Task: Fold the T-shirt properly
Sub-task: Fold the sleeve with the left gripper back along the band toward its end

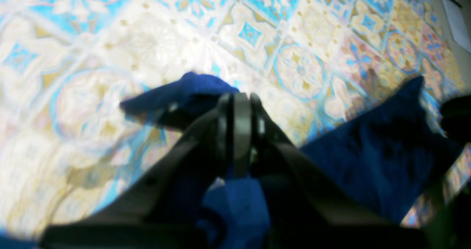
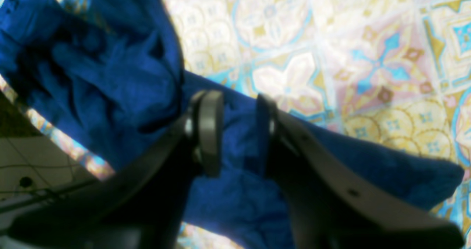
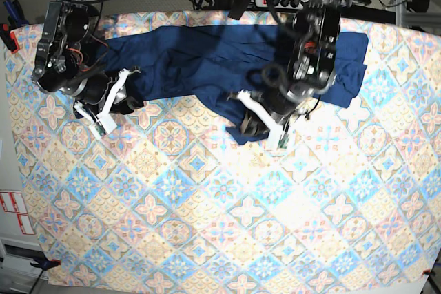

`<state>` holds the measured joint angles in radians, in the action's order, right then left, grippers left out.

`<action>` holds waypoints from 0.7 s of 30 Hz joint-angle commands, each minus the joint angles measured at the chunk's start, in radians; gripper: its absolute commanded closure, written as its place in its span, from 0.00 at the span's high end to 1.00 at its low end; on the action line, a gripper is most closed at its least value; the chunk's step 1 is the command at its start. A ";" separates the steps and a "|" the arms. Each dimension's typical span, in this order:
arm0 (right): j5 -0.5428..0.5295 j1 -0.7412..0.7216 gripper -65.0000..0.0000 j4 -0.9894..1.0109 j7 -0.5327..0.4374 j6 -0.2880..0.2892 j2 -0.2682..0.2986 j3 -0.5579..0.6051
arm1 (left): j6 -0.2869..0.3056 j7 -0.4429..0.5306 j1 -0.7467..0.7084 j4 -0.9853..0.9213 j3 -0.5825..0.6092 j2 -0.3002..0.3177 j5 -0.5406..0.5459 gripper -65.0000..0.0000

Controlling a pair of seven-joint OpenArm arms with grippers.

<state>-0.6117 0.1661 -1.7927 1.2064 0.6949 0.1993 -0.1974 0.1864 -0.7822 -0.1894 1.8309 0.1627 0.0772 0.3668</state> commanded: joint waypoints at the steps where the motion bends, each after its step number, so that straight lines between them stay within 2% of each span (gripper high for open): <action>1: -0.024 -0.009 0.24 -0.015 -0.020 0.003 0.007 -0.003 | 0.003 0.019 -0.025 0.065 -0.002 0.014 0.008 0.00; 8: -0.024 -0.007 0.24 -0.017 -0.020 0.003 0.007 -0.003 | -0.037 0.019 -0.223 0.247 -0.157 0.072 0.008 0.00; 12: -0.024 -0.007 0.24 -0.019 -0.018 0.003 0.007 -0.001 | -0.037 0.019 -0.285 0.258 -0.266 0.071 0.008 0.00; 15: -0.024 -0.007 0.24 -0.019 -0.018 0.003 0.007 -0.001 | -0.035 0.023 -0.335 0.261 -0.303 0.071 0.010 0.00; 21: -0.024 -0.006 0.24 -0.012 -0.018 0.003 0.007 -0.001 | -0.035 0.148 -0.462 0.261 -0.357 0.071 0.008 0.00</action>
<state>-0.6174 0.1696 -1.7924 1.2057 0.6952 0.1974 -0.1951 0.1535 -0.6632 -0.6537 2.0712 -0.1883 0.1417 0.3717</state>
